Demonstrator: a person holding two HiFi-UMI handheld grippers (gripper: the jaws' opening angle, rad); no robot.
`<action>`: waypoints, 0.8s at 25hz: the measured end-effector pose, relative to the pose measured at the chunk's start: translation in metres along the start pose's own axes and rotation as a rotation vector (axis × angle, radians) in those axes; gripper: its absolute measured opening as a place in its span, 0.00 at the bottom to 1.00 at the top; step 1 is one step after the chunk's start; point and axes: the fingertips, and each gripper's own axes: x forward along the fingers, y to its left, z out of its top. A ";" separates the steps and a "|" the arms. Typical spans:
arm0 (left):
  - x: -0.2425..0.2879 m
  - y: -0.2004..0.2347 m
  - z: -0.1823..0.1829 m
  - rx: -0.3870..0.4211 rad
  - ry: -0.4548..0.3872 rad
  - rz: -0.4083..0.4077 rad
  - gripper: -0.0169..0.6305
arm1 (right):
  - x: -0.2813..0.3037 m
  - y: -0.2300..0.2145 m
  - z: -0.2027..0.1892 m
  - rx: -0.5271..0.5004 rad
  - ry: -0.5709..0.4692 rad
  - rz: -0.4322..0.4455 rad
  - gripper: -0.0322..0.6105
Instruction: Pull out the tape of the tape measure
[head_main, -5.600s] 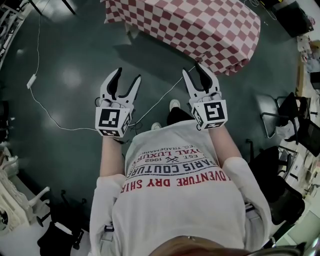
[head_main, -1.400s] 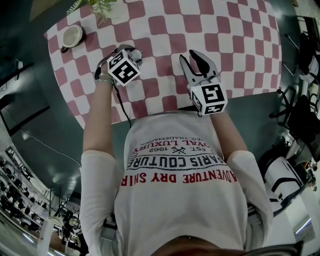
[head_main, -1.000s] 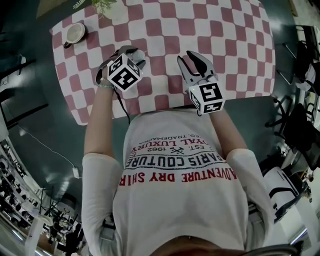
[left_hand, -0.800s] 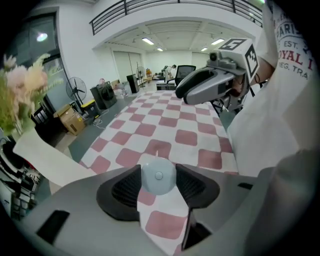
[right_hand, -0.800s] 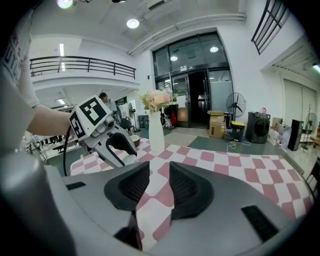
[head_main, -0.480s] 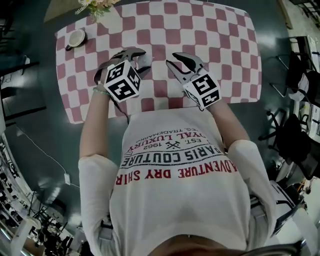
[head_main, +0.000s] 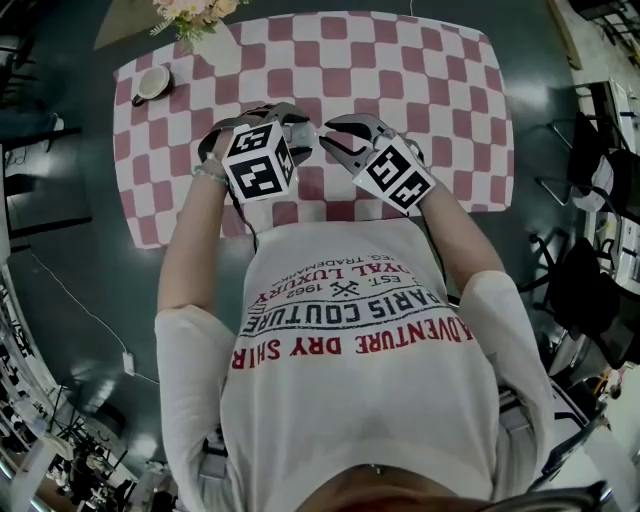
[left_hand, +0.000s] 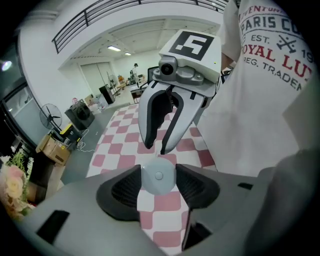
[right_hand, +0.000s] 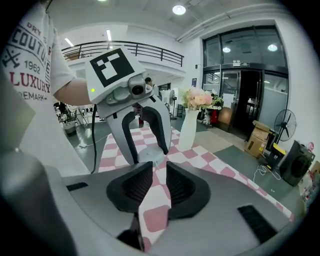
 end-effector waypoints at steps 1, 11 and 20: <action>0.002 -0.001 0.001 0.008 0.008 -0.007 0.39 | 0.001 0.000 -0.003 -0.004 0.019 0.014 0.19; 0.015 -0.010 0.002 0.063 0.047 -0.045 0.39 | 0.013 0.012 -0.029 -0.131 0.202 0.127 0.13; 0.017 -0.007 -0.003 0.045 0.024 -0.025 0.39 | 0.019 0.009 -0.029 -0.137 0.224 0.143 0.10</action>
